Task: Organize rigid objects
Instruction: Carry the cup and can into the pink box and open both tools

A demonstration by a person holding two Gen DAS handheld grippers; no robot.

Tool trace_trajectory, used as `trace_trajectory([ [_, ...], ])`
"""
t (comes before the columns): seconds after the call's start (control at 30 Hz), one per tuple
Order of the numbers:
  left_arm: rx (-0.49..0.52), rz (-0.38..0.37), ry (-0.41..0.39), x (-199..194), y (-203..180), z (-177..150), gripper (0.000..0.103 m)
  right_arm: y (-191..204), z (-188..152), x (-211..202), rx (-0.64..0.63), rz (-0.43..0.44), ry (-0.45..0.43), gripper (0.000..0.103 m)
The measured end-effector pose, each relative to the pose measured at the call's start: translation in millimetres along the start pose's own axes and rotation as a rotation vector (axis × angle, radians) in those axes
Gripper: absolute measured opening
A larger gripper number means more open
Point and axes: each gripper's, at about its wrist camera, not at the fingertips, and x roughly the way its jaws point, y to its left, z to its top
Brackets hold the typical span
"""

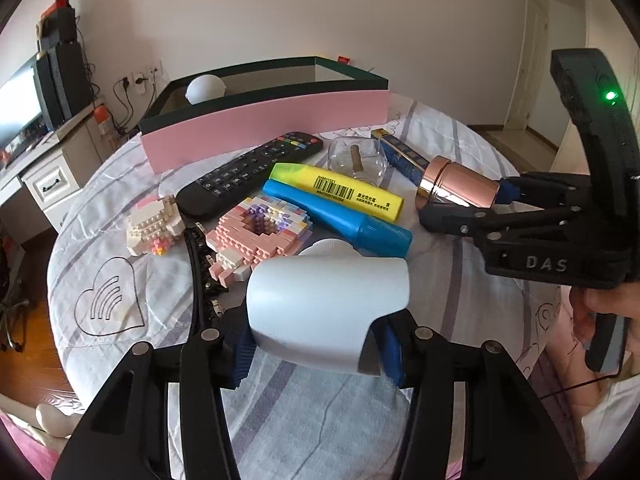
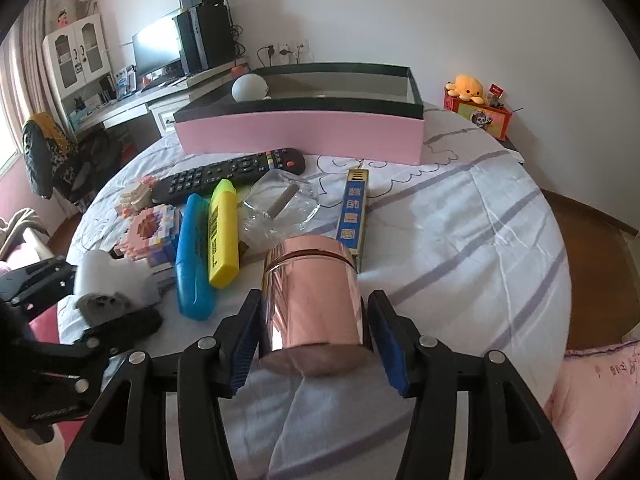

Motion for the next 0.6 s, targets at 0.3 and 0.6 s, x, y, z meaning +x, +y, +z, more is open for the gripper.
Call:
trace_trajectory([
  [0.3,-0.003,0.022,-0.074,-27.6,10.2,22.1,0.051,1.1,7.4,-25.9,0.011,0.024,-0.055,0.048],
  [0.6,0.006,0.122,-0.245,-64.8,35.9,95.6,0.052,5.7,64.6,-65.9,-0.040,0.039,-0.195,0.048],
])
